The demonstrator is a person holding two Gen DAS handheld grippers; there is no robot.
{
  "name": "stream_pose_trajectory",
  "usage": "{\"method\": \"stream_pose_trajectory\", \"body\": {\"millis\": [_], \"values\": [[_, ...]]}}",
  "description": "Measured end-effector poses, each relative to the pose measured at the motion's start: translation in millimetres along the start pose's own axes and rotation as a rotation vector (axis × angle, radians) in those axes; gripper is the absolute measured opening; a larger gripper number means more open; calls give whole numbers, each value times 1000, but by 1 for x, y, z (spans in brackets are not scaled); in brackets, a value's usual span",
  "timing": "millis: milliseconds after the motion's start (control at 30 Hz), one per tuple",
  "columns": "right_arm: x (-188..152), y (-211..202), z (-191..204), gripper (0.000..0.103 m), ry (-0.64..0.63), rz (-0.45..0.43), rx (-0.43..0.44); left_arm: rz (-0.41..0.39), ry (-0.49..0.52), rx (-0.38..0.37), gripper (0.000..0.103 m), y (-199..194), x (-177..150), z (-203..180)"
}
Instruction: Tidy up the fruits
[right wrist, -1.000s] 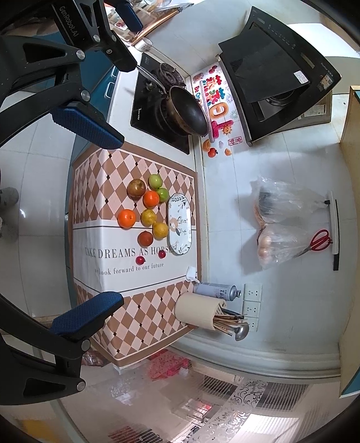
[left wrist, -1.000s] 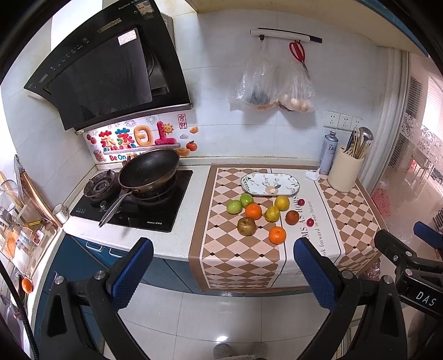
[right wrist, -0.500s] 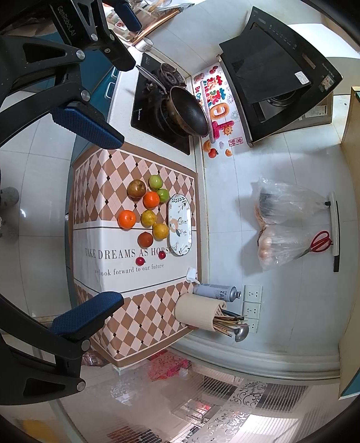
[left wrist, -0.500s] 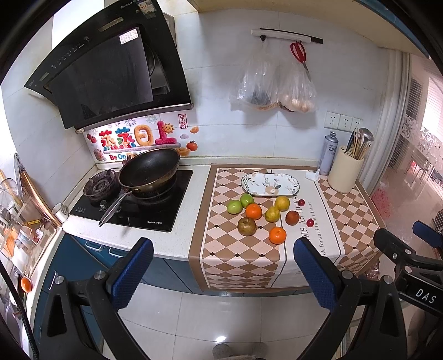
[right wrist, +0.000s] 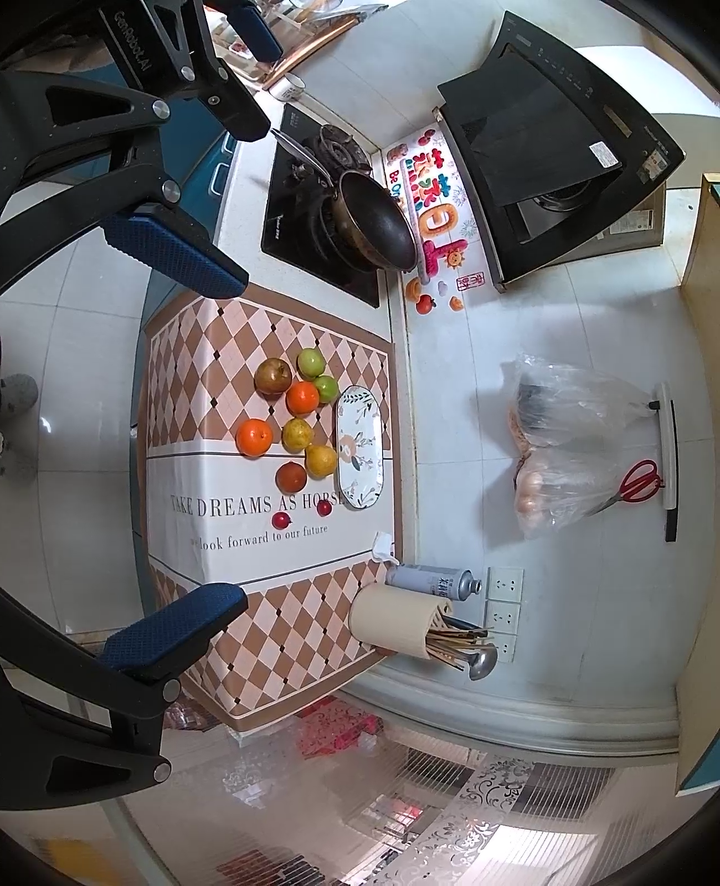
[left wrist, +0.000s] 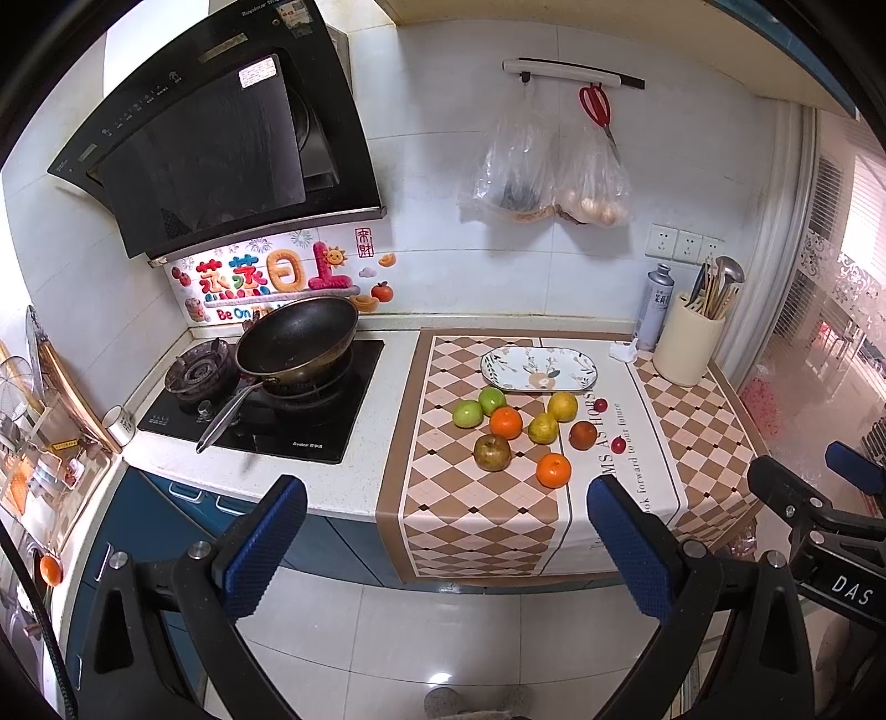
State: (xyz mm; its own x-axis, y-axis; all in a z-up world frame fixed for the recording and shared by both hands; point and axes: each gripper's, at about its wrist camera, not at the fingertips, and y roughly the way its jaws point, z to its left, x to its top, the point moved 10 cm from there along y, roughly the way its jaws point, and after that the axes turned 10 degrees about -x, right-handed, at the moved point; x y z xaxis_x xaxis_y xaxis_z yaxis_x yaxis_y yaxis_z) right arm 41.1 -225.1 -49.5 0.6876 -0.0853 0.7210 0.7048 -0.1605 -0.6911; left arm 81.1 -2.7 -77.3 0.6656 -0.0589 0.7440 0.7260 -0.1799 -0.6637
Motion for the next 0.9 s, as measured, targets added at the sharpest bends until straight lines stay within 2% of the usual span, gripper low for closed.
{"method": "stream_pose_trajectory", "body": {"millis": [900], "values": [[-3,-7,-3,103,15,-2,2,0,-2,0,103,0,1,1]]}}
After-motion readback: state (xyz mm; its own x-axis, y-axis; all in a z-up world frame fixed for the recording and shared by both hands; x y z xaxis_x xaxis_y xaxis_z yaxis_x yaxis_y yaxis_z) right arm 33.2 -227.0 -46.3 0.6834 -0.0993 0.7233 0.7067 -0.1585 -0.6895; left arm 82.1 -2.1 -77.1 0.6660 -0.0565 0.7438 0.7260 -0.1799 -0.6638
